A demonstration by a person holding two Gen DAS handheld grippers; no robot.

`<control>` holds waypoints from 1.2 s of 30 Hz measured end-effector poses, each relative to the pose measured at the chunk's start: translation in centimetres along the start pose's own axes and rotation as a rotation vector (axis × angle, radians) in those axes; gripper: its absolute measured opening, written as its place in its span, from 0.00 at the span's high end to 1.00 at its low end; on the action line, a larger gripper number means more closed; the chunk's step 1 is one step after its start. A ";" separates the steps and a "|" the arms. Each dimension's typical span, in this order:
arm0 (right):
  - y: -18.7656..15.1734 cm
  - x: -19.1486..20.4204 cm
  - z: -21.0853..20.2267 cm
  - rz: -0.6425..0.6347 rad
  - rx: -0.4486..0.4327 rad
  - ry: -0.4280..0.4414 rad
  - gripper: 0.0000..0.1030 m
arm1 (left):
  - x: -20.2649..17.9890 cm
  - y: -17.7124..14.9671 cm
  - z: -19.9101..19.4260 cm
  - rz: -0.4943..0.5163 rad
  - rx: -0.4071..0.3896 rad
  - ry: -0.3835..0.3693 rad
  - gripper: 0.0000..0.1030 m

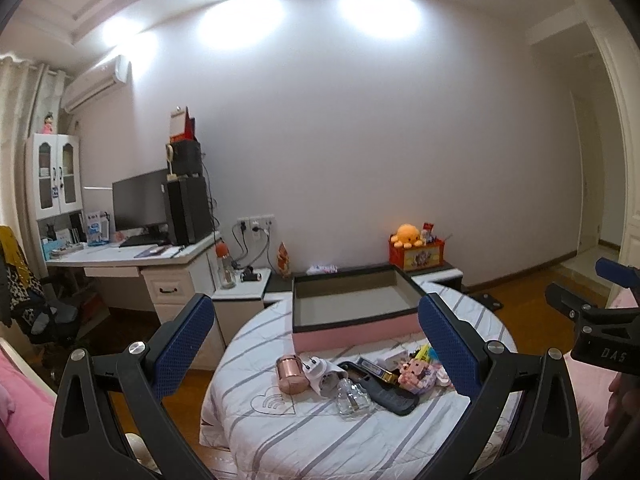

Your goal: Organize rigid objects

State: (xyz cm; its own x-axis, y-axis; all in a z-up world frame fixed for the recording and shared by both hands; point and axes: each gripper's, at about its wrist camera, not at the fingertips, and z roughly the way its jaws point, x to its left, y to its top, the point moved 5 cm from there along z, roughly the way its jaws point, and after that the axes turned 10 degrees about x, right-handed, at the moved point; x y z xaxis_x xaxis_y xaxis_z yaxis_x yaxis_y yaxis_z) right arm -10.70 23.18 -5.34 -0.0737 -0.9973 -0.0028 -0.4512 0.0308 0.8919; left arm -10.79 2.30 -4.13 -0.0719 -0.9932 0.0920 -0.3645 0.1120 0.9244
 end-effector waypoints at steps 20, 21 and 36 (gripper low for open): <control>-7.9 0.7 17.2 -0.048 0.419 0.057 0.00 | 2.1 -10.9 17.0 0.030 0.496 0.013 0.00; -8.3 0.8 17.9 -0.054 0.430 0.055 0.00 | 2.3 -11.7 17.8 0.022 0.526 0.009 0.00; -9.3 0.0 20.4 -0.066 0.464 0.115 0.00 | 1.5 -11.5 19.1 0.001 0.562 0.002 0.00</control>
State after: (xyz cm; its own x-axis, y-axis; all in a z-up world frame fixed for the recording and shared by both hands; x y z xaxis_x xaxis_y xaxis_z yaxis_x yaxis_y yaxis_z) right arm -24.62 24.22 -22.88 0.0551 -0.9983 0.0205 -0.8025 -0.0320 0.5957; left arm -24.45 0.19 -21.67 -0.0706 -0.9931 0.0936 -0.8033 0.1122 0.5849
